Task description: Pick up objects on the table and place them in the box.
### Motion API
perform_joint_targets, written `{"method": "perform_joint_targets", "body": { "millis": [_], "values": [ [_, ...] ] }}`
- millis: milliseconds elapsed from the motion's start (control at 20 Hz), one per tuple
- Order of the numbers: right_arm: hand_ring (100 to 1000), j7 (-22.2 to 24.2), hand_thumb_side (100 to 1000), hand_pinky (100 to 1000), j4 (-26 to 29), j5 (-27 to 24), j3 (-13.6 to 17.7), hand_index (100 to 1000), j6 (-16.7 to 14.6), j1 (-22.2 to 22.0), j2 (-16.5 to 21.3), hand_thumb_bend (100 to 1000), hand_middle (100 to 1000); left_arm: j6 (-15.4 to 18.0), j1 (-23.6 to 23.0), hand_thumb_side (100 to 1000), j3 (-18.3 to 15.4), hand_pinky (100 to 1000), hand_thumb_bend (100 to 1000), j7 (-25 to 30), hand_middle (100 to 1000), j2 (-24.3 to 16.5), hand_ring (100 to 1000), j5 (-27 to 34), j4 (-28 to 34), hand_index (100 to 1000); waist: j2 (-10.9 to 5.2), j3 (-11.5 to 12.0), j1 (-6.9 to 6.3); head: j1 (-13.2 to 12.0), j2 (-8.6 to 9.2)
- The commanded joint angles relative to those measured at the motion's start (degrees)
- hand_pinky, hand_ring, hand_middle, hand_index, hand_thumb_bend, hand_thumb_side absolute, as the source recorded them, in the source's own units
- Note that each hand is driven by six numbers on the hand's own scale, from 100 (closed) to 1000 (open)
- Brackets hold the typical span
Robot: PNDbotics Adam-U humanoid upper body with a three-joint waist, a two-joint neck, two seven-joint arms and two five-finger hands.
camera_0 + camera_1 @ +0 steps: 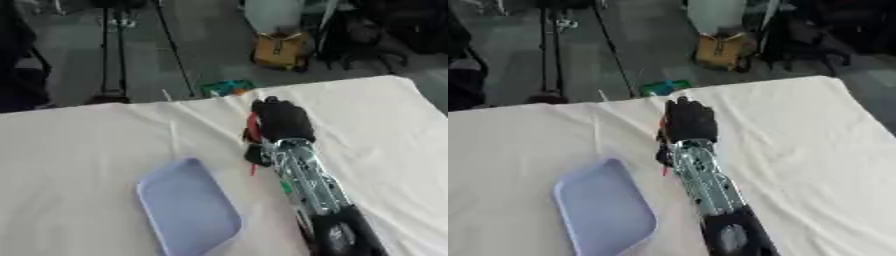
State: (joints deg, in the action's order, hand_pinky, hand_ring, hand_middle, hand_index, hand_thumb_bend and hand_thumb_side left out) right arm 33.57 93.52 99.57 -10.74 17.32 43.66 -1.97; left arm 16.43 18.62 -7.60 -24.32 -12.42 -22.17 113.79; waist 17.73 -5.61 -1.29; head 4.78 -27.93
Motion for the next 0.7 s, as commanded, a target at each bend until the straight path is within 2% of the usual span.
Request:
{"method": "perform_joint_targets", "body": {
  "millis": [50,700],
  "values": [
    [408,0.74,274,404,3.49,-1.88,-1.76,839,-2.03,1.12,0.44,100,609,0.00,0.68,913,0.06,719,100,0.05,862,-0.63,810,-0.14,0.81,770,-1.50,0.09,0.04,0.03,0.01],
    [414,3.05,282,404,6.14,-4.87,-6.37,843,-7.51,-0.47,-0.69,100,610,0.16,0.87,914,0.08,719,100,-0.20,863,-0.45,811,-0.01,0.81,770,-1.37,0.62,0.07,0.25,-0.01]
  ]
}}
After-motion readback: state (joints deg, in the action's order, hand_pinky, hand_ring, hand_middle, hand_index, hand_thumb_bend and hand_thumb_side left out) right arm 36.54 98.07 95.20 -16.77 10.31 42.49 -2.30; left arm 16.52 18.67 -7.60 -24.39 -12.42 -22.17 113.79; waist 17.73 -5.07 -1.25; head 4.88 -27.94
